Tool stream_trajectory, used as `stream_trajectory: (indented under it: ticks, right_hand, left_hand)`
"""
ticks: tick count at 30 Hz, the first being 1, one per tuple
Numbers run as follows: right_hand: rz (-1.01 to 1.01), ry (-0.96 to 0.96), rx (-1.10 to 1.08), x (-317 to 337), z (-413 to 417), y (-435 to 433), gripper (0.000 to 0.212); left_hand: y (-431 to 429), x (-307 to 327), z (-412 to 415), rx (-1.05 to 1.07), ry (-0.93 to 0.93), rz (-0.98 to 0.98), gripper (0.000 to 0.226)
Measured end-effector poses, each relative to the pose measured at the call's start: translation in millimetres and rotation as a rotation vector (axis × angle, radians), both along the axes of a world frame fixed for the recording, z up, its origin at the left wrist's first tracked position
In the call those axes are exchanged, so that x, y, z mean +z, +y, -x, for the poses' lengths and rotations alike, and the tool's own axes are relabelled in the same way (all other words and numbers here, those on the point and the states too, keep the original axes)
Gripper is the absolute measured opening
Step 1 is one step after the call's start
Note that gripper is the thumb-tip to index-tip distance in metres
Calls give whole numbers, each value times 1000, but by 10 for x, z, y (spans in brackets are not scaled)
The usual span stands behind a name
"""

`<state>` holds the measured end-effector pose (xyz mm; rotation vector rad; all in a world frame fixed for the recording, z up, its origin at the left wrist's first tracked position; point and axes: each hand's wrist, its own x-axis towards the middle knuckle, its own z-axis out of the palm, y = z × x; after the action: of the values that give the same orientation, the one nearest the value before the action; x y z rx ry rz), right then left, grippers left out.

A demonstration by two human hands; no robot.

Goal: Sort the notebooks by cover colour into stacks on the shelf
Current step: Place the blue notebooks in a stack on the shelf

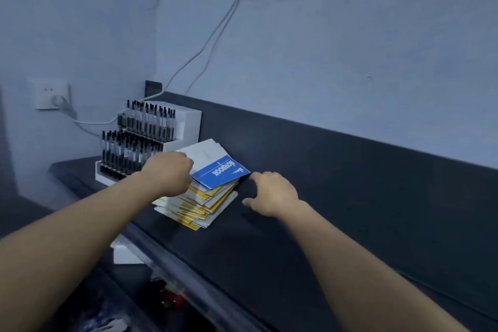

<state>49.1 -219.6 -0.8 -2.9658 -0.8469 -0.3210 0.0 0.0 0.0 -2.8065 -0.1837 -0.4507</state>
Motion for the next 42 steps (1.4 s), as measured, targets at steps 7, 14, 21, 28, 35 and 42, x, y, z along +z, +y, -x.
stream_trajectory:
  ticks: [7, 14, 21, 28, 35, 42]
  right_hand:
    - [-157, 195, -78, -172, -353, 623, 34]
    - [-435, 458, -228, -326, -586, 1000, 43]
    - [-719, 483, -326, -343, -683, 1002, 29]
    - [-1187, 758, -391, -382, -712, 961, 24]
    - [-1171, 784, -448, -342, -748, 794, 16]
    - [-1311, 877, -484, -370, -806, 736, 6]
  left_hand:
    - [415, -5, -381, -48, 2, 28, 29]
    - [629, -137, -693, -51, 7, 134, 40]
    - [556, -148, -758, -95, -41, 90, 37]
    - [369, -184, -766, -96, -4, 345, 36]
    - [326, -175, -793, -86, 63, 730, 19]
    - [329, -140, -819, -61, 31, 1027, 13]
